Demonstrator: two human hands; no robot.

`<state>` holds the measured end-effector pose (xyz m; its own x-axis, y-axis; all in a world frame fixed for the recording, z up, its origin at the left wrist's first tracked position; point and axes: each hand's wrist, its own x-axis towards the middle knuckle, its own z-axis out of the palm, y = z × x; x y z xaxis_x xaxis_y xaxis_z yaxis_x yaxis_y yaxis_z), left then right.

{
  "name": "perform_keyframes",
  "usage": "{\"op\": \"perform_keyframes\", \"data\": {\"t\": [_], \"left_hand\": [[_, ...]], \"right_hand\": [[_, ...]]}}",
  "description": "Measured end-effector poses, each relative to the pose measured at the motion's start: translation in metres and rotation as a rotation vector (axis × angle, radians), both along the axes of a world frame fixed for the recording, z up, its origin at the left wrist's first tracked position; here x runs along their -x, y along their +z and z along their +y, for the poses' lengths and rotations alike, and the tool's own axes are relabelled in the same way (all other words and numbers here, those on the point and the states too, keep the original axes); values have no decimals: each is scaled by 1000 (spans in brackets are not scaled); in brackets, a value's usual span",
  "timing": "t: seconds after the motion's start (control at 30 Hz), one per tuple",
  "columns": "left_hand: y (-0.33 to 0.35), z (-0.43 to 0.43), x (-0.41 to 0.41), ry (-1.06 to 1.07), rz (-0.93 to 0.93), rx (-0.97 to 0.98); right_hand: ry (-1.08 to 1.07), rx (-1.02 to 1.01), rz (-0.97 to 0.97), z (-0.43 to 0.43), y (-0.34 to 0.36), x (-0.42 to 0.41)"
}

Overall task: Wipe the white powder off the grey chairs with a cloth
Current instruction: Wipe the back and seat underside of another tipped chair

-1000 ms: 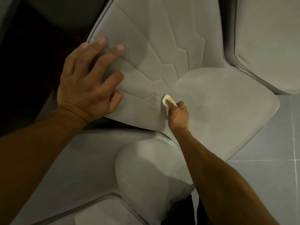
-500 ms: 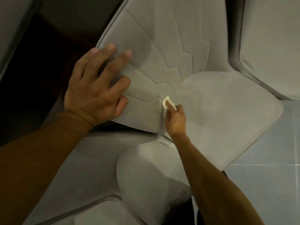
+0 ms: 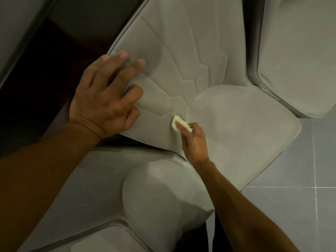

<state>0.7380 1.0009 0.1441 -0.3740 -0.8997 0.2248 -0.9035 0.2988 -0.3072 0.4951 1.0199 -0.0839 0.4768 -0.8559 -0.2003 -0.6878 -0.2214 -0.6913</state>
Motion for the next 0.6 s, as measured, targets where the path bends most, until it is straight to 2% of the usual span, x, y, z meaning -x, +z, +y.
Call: {"op": "perform_keyframes", "data": {"t": [0.07, 0.13, 0.27, 0.3, 0.37, 0.43, 0.5, 0.6], "left_hand": [[0, 0, -1, -5, 1, -4], [0, 0, -1, 2, -10, -14], [0, 1, 0, 12, -15, -17], [0, 1, 0, 13, -10, -14], [0, 0, 0, 13, -2, -7], [0, 0, 1, 11, 2, -9], [1, 0, 0, 12, 2, -21], [1, 0, -2, 7, -4, -46]], "right_hand": [[3, -41, -42, 6, 10, -12], [4, -114, 18, 11, 8, -17], [208, -208, 327, -1, -8, 0], [222, -214, 346, -7, -6, 1], [147, -121, 215, -14, 7, -3], [38, -20, -38, -13, 26, -10], [26, 26, -229, -5, 47, -22], [-17, -91, -267, 6, 60, -33]]}}
